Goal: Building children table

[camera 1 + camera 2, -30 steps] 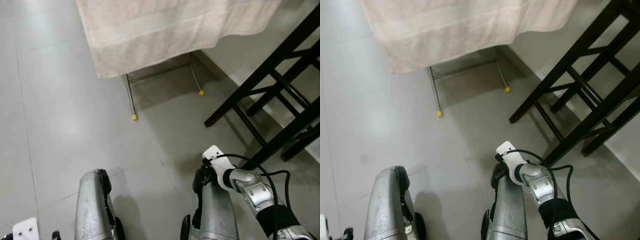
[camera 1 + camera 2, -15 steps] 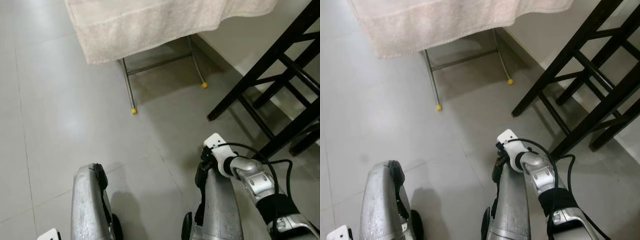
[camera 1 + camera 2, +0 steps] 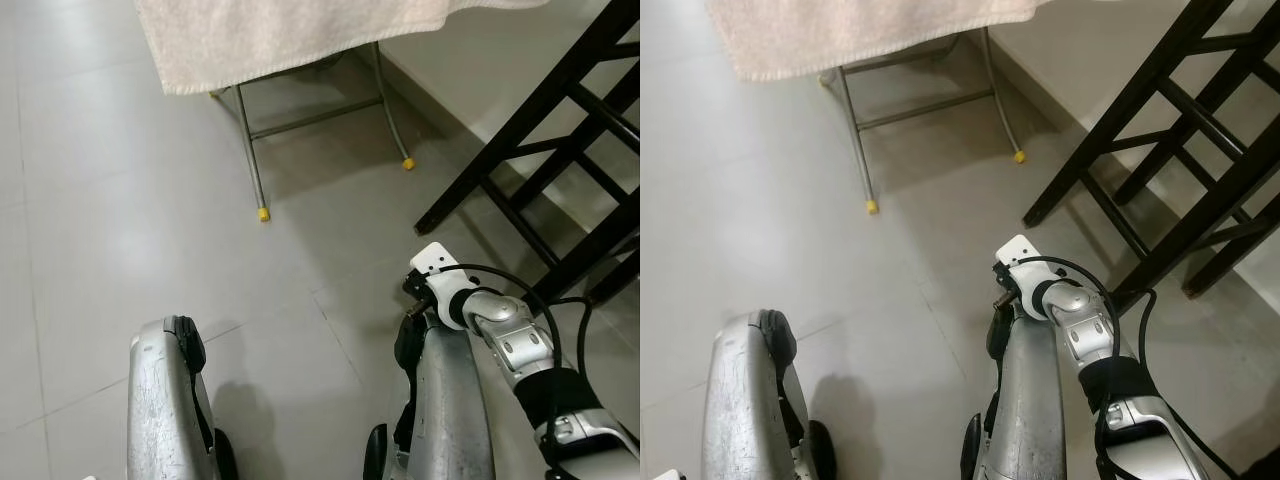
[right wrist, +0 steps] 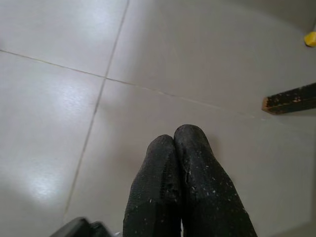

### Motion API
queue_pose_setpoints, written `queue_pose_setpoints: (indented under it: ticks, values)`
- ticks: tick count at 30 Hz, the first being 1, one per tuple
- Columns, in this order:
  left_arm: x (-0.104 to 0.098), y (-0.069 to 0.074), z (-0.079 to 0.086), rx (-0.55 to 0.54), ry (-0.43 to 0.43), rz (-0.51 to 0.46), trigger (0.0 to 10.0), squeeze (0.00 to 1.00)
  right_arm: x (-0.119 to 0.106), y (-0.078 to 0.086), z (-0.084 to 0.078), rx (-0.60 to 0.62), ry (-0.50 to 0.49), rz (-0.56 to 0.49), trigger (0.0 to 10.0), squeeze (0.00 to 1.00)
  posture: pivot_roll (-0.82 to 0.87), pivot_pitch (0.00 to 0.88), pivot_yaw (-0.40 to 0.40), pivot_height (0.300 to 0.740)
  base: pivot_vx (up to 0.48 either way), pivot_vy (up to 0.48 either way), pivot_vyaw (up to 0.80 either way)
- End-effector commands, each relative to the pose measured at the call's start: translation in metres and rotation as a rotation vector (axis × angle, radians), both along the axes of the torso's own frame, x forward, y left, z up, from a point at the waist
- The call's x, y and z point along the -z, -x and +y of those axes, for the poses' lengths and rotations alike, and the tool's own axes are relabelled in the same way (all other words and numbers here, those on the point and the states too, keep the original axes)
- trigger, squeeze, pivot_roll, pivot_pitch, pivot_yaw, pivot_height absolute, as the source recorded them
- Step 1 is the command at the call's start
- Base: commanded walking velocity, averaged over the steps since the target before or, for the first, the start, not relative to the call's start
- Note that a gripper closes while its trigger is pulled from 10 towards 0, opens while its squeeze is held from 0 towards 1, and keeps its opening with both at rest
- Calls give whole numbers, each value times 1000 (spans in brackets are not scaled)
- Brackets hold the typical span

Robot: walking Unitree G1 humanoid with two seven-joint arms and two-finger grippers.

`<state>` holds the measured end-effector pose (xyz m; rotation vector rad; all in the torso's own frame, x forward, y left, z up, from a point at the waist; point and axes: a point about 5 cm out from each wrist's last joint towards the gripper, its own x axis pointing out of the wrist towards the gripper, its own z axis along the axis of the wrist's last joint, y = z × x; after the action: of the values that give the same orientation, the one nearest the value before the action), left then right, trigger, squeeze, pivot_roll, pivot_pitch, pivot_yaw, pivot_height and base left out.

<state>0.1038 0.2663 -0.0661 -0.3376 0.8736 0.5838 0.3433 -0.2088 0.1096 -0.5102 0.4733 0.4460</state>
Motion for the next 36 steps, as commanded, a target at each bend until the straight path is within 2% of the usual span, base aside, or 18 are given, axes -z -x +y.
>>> queue_pose_setpoints:
  ticks: [1,5,8,17,24,27,30,36]
  values:
    - [10,10,0,-22,40,32,10000,0,43,22,-9,33,20,186,10000,0,16,316,-66,300,0,0,0]
    - [11,7,-2,-15,52,26,10000,0,42,22,-9,32,24,185,10000,0,12,318,-70,300,0,0,0]
    - [14,-4,-12,46,59,21,10000,0,37,21,-14,29,36,180,10000,0,-16,345,-82,300,0,0,0]
    - [17,2,-13,68,37,41,10000,0,33,23,-22,33,52,180,10000,0,-50,376,-93,300,0,0,0]
    - [21,10,-7,109,-38,72,10000,0,30,26,-32,41,71,186,10000,0,-81,398,-105,300,0,0,0]
    - [20,10,-3,106,-56,72,10000,0,29,27,-35,46,72,185,10000,0,-91,409,-108,300,0,0,0]
    - [18,8,1,103,-88,69,10000,0,23,27,-37,59,31,167,10000,0,-129,436,-126,300,0,0,0]
    - [16,0,2,92,-114,45,10000,0,11,30,-45,52,19,142,10000,0,-190,476,-164,300,0,0,0]
